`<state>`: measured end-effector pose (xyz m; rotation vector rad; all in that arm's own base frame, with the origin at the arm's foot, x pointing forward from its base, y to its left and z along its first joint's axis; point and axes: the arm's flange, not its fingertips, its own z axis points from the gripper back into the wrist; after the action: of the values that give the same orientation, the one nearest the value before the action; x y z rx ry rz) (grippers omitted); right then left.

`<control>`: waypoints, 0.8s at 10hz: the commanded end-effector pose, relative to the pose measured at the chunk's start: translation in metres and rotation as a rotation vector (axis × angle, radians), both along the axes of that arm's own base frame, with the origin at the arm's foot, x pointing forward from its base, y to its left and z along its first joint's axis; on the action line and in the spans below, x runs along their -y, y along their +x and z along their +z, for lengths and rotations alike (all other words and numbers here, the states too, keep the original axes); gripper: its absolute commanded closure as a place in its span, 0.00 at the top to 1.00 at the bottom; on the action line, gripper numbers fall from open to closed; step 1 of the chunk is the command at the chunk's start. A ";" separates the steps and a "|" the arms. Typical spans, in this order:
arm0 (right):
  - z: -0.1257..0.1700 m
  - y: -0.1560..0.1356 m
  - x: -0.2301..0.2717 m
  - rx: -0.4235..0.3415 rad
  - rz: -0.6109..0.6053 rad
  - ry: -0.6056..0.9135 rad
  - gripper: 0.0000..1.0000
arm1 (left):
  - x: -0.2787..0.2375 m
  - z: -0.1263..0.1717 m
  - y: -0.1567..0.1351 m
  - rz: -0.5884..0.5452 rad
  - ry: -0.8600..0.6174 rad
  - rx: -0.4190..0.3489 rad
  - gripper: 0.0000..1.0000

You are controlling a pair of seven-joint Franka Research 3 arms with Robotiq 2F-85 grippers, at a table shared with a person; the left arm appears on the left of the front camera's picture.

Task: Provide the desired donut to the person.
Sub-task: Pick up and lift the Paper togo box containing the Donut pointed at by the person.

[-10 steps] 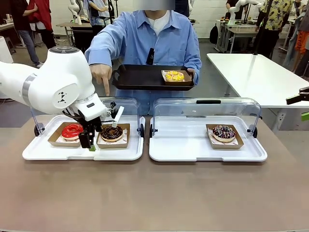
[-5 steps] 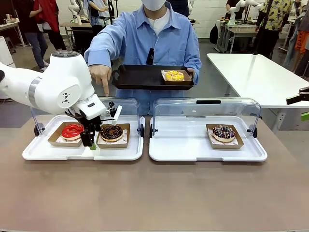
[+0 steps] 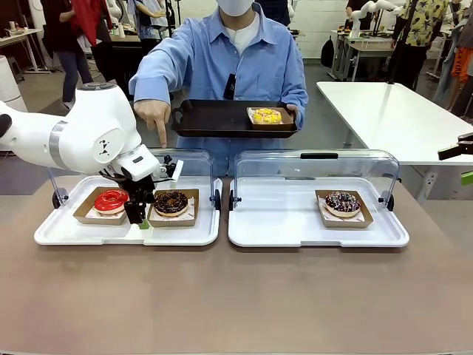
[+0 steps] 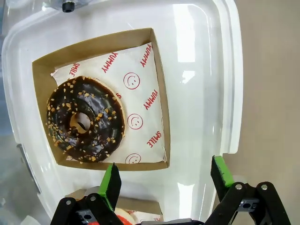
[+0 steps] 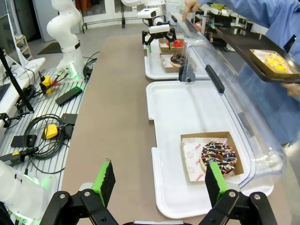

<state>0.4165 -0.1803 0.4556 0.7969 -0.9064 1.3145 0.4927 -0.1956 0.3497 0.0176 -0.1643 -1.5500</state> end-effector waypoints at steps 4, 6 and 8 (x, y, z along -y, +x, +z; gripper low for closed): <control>-0.001 -0.001 0.000 0.001 0.005 0.008 1.00 | 0.002 -0.012 0.011 -0.025 -0.028 -0.008 1.00; -0.001 -0.001 0.000 0.001 0.005 0.008 1.00 | 0.004 -0.016 0.011 -0.025 -0.027 -0.023 1.00; -0.001 -0.001 0.000 0.001 0.005 0.008 1.00 | 0.006 -0.017 0.011 -0.030 -0.037 -0.034 1.00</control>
<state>0.4165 -0.1803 0.4556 0.7969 -0.9064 1.3145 0.4997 -0.2024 0.3323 -0.0083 -0.1484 -1.5594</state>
